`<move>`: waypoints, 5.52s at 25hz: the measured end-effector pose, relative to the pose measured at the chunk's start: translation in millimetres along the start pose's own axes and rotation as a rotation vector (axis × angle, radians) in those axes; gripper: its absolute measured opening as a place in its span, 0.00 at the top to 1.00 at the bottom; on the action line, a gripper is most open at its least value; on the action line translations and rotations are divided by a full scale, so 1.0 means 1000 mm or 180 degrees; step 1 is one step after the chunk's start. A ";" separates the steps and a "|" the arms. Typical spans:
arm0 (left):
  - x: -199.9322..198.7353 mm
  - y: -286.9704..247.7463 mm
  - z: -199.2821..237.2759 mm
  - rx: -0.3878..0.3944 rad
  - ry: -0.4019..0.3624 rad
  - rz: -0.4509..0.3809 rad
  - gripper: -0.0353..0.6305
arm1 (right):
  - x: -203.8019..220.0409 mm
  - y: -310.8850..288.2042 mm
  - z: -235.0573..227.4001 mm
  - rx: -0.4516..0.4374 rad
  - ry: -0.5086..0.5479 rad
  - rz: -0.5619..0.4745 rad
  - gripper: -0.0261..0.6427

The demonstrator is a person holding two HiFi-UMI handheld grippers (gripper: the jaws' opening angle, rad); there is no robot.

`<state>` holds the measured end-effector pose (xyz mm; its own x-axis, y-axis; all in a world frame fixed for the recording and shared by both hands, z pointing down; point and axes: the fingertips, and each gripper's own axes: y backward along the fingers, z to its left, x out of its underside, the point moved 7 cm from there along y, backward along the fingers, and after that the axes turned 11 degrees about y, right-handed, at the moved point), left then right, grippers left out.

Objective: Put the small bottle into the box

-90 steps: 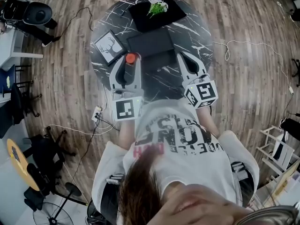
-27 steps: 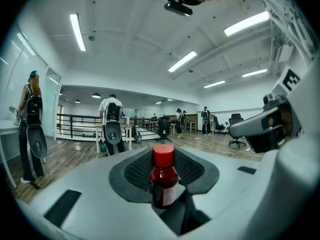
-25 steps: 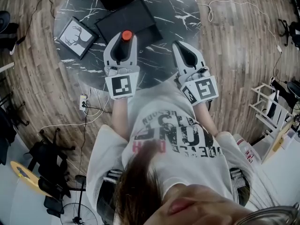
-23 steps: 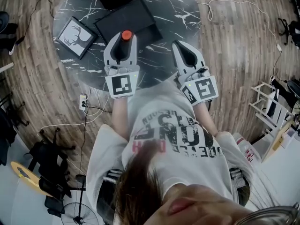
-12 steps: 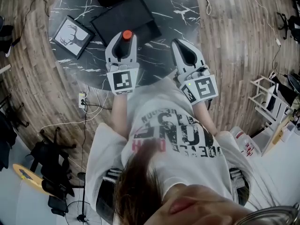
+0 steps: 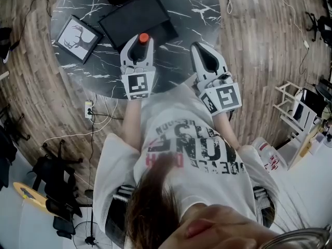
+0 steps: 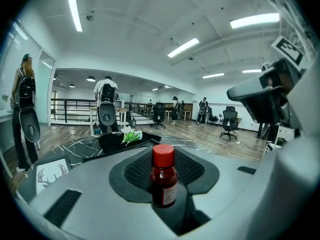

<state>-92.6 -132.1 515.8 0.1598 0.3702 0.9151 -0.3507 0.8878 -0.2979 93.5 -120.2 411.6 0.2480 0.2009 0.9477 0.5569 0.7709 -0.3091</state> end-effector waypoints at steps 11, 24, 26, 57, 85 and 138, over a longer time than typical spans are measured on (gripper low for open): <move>0.018 -0.010 0.003 0.0029 -0.0005 0.0112 0.75 | 0.002 0.000 0.000 0.0019 -0.0005 0.0030 0.95; 0.030 -0.020 0.004 0.0086 -0.0018 0.0222 0.75 | 0.003 -0.002 -0.003 0.0018 0.0002 0.0070 0.95; 0.032 -0.020 0.004 0.0084 -0.0009 0.0238 0.75 | 0.003 -0.002 -0.003 0.0018 -0.0001 0.0072 0.95; 0.040 -0.016 0.001 0.0073 -0.0225 0.0608 0.75 | 0.000 0.003 0.006 0.0023 -0.0007 0.0036 0.95; 0.048 -0.008 -0.004 0.0151 -0.0276 0.0813 0.74 | -0.006 0.002 0.028 0.0037 0.0012 -0.0024 0.95; -0.061 0.045 -0.007 0.0107 -0.0323 -0.0035 0.94 | -0.026 0.030 0.042 0.0216 -0.0112 -0.0416 0.95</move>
<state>-111.3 -112.9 444.4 0.0699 0.3294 0.9416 -0.3804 0.8814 -0.2801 70.6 -76.3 381.3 0.1482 0.1163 0.9821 0.5275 0.8307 -0.1780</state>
